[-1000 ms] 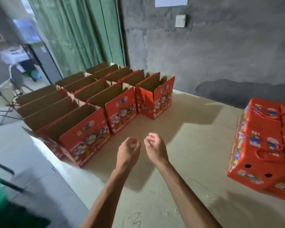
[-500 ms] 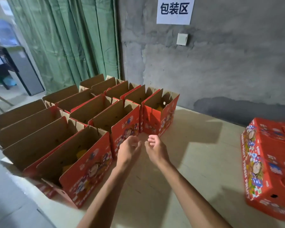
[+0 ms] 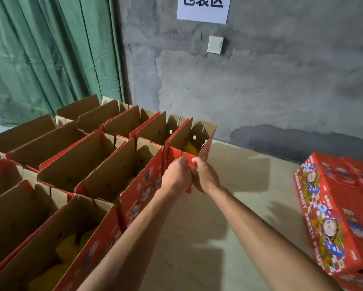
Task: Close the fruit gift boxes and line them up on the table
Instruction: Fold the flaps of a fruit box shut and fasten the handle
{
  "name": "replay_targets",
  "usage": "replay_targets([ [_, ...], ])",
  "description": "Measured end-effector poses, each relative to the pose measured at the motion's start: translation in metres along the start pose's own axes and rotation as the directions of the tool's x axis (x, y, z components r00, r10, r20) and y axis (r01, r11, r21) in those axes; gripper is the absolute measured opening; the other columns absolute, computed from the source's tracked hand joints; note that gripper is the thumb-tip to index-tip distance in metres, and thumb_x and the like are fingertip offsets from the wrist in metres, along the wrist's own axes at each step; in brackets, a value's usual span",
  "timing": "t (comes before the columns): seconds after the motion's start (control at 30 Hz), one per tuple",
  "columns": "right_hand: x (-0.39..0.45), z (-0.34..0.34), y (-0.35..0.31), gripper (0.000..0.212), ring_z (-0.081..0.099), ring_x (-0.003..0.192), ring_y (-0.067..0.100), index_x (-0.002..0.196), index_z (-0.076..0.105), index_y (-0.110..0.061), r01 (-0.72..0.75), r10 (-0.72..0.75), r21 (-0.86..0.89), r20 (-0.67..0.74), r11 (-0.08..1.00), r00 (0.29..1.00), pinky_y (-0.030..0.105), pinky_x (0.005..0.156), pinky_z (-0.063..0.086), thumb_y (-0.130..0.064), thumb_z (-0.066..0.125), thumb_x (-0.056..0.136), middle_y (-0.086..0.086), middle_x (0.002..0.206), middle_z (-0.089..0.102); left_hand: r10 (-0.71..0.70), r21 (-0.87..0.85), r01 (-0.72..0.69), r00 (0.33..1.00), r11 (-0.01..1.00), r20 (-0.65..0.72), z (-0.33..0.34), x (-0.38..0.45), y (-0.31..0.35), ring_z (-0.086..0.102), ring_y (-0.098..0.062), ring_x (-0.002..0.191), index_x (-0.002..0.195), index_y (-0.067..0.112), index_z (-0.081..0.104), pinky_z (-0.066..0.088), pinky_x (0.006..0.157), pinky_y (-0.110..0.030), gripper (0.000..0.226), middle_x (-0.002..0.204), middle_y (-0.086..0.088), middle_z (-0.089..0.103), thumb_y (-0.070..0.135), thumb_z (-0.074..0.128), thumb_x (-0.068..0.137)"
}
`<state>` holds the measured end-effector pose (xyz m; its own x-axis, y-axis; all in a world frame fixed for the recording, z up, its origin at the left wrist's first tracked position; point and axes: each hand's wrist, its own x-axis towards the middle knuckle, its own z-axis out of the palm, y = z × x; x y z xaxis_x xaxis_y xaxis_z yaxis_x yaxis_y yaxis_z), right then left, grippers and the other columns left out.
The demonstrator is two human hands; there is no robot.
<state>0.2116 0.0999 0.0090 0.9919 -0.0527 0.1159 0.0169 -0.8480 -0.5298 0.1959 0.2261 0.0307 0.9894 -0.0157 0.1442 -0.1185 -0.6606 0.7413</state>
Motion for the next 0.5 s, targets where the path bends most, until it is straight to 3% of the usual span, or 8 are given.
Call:
replay_targets([
  [0.13,0.027,-0.004,0.014,0.039,0.052,0.133,0.030,0.144,0.047,-0.021,0.047,-0.042,-0.121,0.041,0.992,0.998,0.044,0.104,0.046,-0.019,0.037,0.107,0.003,0.153,0.048,-0.010,0.066,0.002,0.994,0.998,0.112,0.011,0.023,-0.005,0.066,-0.026,0.116,0.135,0.022,0.057,0.057,0.094,-0.041,0.033,0.135,-0.003,0.062,0.021,0.055,0.101],
  [0.27,0.059,-0.007,0.022,0.065,0.040,0.147,0.027,0.158,0.030,-0.017,0.075,-0.046,-0.291,0.107,0.954,0.993,0.046,0.113,0.043,0.009,0.037,0.099,-0.002,0.169,0.023,0.011,0.059,-0.021,0.986,0.998,0.167,0.014,0.041,-0.015,0.060,-0.028,0.127,0.141,0.018,0.052,0.052,0.105,-0.045,0.041,0.143,-0.005,0.057,0.029,0.055,0.102],
  [0.33,0.071,-0.005,0.026,0.061,0.045,0.142,0.027,0.155,0.038,-0.018,0.119,-0.065,-0.336,0.167,0.934,0.984,0.043,0.110,0.045,0.006,0.039,0.099,-0.002,0.165,0.032,0.005,0.011,-0.007,0.980,1.000,0.197,0.017,0.042,-0.024,0.063,-0.029,0.122,0.137,0.016,0.054,0.054,0.102,-0.045,0.042,0.138,-0.008,0.061,0.038,0.056,0.101],
  [0.4,0.078,-0.003,0.032,0.044,0.055,0.130,0.030,0.140,0.049,-0.017,0.151,-0.067,-0.412,0.211,0.899,0.975,0.039,0.098,0.048,-0.002,0.044,0.099,0.002,0.147,0.049,-0.005,-0.036,0.013,0.976,0.999,0.217,0.022,0.040,-0.034,0.067,-0.027,0.115,0.132,0.016,0.056,0.057,0.097,-0.042,0.041,0.132,-0.008,0.064,0.042,0.057,0.101],
  [0.5,0.082,-0.001,0.037,0.034,0.061,0.119,0.030,0.126,0.054,-0.013,0.179,-0.072,-0.535,0.215,0.825,0.974,0.037,0.093,0.049,0.002,0.048,0.096,0.007,0.125,0.059,-0.010,-0.013,0.014,0.972,1.000,0.235,0.029,0.038,-0.050,0.065,-0.025,0.116,0.133,0.018,0.057,0.056,0.096,-0.039,0.039,0.133,-0.006,0.064,0.036,0.061,0.099],
])
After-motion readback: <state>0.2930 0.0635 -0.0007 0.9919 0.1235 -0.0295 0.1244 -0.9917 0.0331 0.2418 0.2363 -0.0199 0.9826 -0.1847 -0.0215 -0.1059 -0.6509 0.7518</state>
